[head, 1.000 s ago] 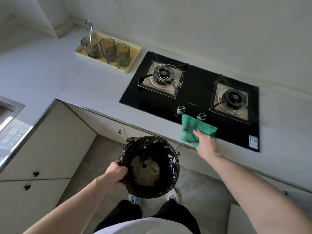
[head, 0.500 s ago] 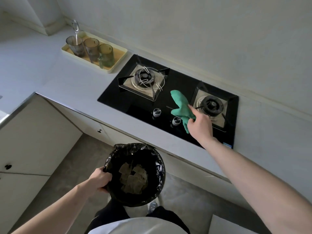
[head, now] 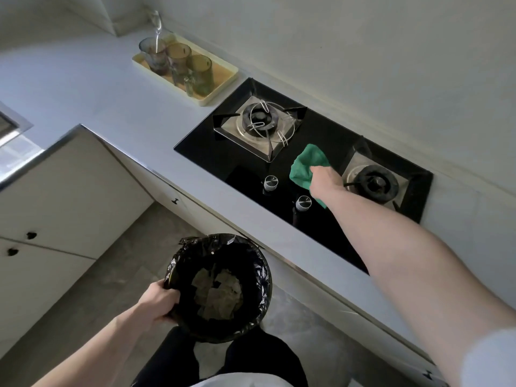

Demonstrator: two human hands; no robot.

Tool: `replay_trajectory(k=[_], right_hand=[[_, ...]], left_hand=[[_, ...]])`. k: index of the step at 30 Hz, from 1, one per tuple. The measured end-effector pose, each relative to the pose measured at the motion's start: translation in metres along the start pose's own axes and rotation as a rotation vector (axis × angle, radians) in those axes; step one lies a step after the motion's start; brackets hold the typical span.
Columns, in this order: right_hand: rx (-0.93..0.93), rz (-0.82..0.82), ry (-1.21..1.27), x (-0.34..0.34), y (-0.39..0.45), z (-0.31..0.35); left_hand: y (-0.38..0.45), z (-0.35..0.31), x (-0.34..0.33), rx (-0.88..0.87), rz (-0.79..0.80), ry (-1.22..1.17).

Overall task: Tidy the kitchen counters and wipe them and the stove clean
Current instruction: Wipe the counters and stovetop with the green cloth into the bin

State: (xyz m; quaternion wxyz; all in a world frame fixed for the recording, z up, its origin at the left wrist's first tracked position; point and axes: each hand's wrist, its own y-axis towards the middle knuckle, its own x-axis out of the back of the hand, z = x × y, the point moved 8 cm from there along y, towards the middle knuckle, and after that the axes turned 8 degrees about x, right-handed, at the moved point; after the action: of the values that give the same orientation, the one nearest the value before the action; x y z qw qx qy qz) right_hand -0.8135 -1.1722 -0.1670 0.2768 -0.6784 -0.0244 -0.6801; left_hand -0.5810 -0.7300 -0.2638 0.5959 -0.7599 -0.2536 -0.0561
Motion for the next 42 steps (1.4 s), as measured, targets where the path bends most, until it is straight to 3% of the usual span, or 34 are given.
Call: replay_trajectory(k=[9,17,22,29,42], right_hand=[[0.207,0.112,-0.308,-0.022,-0.014,0.011],[0.241,0.081,-0.465,-0.031,-0.045,0.009],[0.163,-0.002,-0.347,-0.033,-0.063,0.006],[-0.005,0.005,-0.16,-0.039,-0.083,-0.003],[-0.042,-0.003,-0.1,-0.076,-0.16,-0.03]], left_hand=[[-0.01,-0.007,0.002,-0.004,0.017,0.025],[-0.009,-0.023,0.008,-0.048,0.005,0.13],[-0.02,-0.031,0.015,-0.087,0.0,0.178],[-0.013,-0.037,0.024,-0.102,-0.01,0.224],[-0.018,-0.033,0.012,-0.081,0.041,0.189]])
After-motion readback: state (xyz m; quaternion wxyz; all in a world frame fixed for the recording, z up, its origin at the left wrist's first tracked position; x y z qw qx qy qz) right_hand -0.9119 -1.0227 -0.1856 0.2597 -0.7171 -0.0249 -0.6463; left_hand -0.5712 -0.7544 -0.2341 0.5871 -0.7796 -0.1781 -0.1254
